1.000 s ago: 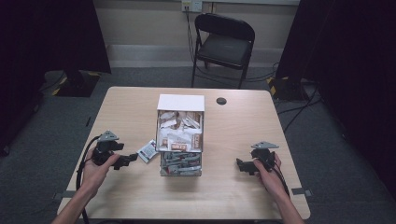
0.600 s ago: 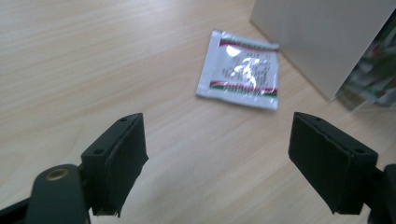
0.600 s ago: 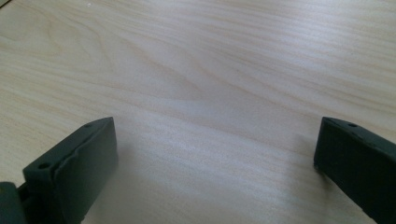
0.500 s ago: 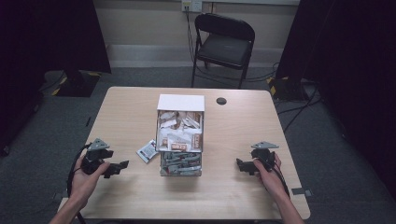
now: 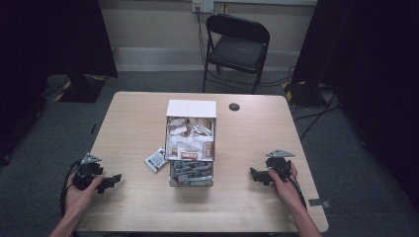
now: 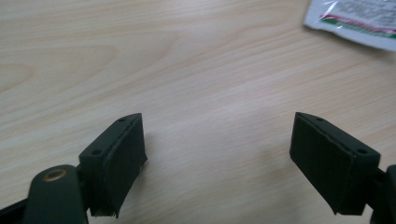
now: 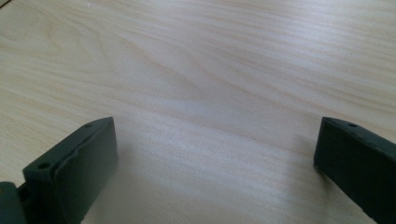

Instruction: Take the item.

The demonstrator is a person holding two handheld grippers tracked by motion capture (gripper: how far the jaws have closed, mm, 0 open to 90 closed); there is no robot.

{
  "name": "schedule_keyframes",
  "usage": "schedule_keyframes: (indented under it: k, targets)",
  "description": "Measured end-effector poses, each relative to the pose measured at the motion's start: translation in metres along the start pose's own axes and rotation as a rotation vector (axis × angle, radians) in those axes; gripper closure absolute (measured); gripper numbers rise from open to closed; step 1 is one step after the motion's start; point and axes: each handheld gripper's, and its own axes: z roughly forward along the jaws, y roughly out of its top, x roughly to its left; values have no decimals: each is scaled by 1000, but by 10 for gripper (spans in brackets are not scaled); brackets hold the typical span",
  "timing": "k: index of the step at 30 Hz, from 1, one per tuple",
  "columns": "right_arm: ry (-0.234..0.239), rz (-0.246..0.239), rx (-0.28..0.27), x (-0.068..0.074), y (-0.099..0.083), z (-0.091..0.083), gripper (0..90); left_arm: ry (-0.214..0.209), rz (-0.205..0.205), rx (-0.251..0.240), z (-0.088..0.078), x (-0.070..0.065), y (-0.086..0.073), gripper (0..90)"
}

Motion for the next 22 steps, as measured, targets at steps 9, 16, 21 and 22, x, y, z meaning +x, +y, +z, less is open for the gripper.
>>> schedule_keyframes:
  k: [9,16,21,22]
  targets:
    - [0,0,0,0,0,0,0,85,22,-25,7,-10,-3,94]
    - [0,0,0,0,0,0,0,77,30,-100,15,-8,-9,0]
    - [1,-1,0,0,0,0,0,80,29,-100,14,-9,-9,0]
    - [1,-1,0,0,0,0,0,80,29,-100,14,-9,-9,0]
